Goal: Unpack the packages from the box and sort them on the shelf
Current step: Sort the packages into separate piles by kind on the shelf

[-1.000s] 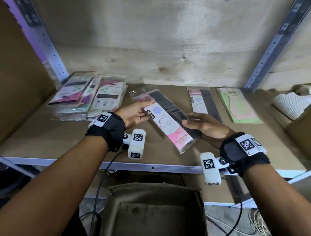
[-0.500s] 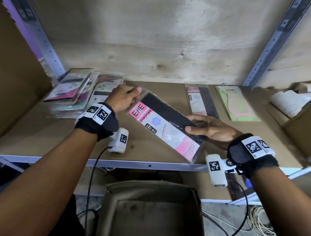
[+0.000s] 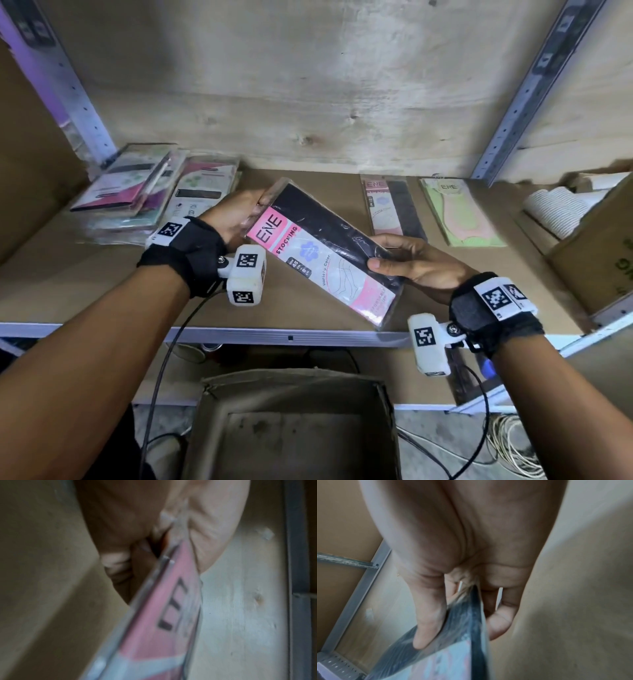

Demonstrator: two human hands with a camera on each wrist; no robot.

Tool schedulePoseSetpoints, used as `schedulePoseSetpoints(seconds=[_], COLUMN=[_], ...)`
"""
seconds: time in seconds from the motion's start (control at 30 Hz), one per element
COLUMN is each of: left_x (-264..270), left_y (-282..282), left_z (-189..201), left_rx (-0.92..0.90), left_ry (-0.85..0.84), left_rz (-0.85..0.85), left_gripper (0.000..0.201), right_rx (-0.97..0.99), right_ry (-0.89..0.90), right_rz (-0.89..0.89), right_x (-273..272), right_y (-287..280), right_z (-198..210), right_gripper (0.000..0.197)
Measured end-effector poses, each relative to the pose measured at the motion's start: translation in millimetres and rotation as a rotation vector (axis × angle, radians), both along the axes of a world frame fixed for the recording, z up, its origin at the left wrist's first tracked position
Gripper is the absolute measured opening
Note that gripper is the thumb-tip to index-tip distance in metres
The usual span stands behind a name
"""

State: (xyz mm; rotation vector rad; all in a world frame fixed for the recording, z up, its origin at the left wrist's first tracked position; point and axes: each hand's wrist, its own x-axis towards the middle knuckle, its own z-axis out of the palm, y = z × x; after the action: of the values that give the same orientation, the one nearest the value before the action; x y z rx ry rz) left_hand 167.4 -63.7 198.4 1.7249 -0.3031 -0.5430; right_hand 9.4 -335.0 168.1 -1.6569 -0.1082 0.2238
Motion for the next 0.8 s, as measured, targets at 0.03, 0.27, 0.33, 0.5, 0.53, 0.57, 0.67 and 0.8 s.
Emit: schedulePoseSetpoints(seconds=[0.03, 0.27, 0.33, 0.5, 0.53, 0.57, 0.67, 0.8], left_x=[-1.2, -3.7, -5.2, -6.9, -5.5, -4.2, -2.4, -18.3], left_y=[-0.5, -8.4, -7.1, -3.0, -2.0, -1.1, 1.9, -6.3], left_z=[1.0, 2.0, -1.6, -4.4, -3.0, -1.4, 3.7, 0.3], left_rx=[0.040, 0.176, 0.045, -0.036, -0.010, -0.023, -0.129, -0.116], left_ry=[-0.030, -0.036, 0.068, 0.152, 0.129, 0.138, 0.214, 0.237], left_rz=[0.009, 0.079, 0.012, 0.104, 0.128, 0.134, 0.156, 0.226], left_gripper=[0.035, 0.034, 0.041, 0.045, 0.045, 0.048, 0.062, 0.073], right_rx=[0.008, 0.013, 0.019, -0.016, -0.047, -0.070, 0.031, 0.302], right_ry=[-0.011, -0.017, 0.016, 0.102, 0.102, 0.101, 0.117, 0.160], right_rz=[0.001, 0.000, -0.013, -0.028, -0.038, -0.055, -0.136, -0.266], right_x=[0.0, -0.7, -1.5, -4.1, -4.1, -3.8, -3.2, 0.2], right_y=[-1.3, -5.3, -6.8, -10.0, -10.9, -11.5, -13.0, -8.7], right_z=[-0.2, -0.9, -1.3, 4.1, 5.2, 5.9, 5.6, 4.8], right_gripper=[0.035, 0.035, 0.033, 0.033, 0.032, 0.030, 0.029, 0.037])
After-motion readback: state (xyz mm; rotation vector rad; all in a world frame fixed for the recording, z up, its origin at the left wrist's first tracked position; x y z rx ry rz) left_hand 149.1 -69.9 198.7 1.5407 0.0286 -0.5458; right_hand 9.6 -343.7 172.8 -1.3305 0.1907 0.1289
